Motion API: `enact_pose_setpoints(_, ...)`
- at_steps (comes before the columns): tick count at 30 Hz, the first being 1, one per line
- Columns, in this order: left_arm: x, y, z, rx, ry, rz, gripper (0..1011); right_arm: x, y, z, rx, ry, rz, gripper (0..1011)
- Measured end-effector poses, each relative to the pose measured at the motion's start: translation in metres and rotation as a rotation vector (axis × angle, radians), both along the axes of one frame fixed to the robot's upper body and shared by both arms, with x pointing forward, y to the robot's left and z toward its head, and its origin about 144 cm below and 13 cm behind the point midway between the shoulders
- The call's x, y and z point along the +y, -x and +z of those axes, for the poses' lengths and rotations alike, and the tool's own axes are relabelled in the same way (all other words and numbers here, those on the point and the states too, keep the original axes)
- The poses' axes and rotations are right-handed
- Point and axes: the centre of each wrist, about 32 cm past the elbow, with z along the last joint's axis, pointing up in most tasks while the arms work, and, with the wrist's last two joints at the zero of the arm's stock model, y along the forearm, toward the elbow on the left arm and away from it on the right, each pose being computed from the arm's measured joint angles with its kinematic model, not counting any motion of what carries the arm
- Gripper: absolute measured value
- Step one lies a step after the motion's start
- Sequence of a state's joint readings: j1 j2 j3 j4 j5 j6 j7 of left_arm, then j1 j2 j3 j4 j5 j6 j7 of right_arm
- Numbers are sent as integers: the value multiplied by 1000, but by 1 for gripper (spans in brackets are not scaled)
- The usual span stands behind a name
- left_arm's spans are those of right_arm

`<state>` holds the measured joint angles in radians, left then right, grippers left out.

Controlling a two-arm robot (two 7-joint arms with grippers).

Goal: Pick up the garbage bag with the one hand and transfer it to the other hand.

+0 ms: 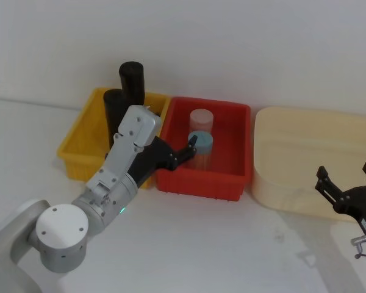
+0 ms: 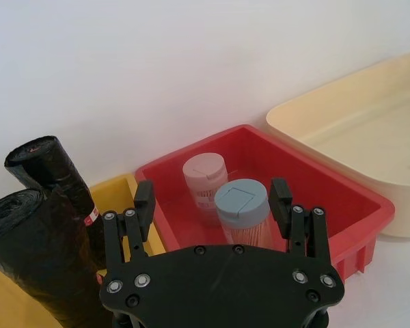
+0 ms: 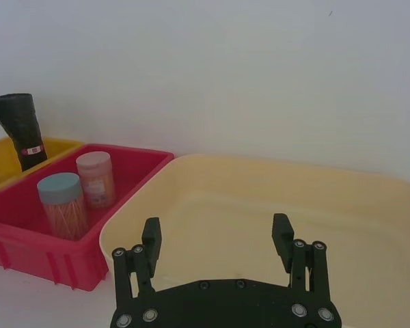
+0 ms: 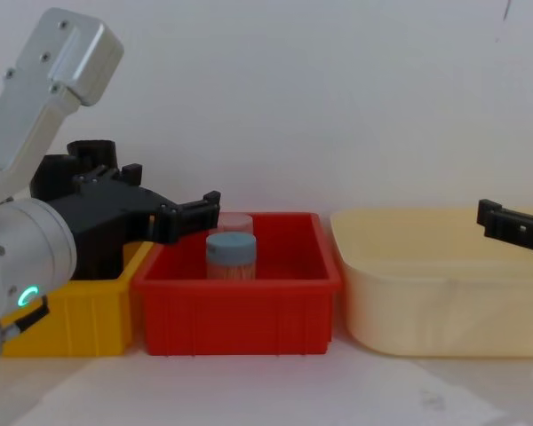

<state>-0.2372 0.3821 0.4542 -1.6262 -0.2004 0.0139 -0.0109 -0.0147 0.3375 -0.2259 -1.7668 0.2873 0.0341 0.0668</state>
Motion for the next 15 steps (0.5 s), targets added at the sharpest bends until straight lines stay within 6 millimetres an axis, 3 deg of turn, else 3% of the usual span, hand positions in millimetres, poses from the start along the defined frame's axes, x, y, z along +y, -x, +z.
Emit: enact_pose_setpoints(15,0,0,0,0,0,0,1001,0,0,0,0,0,0,1000)
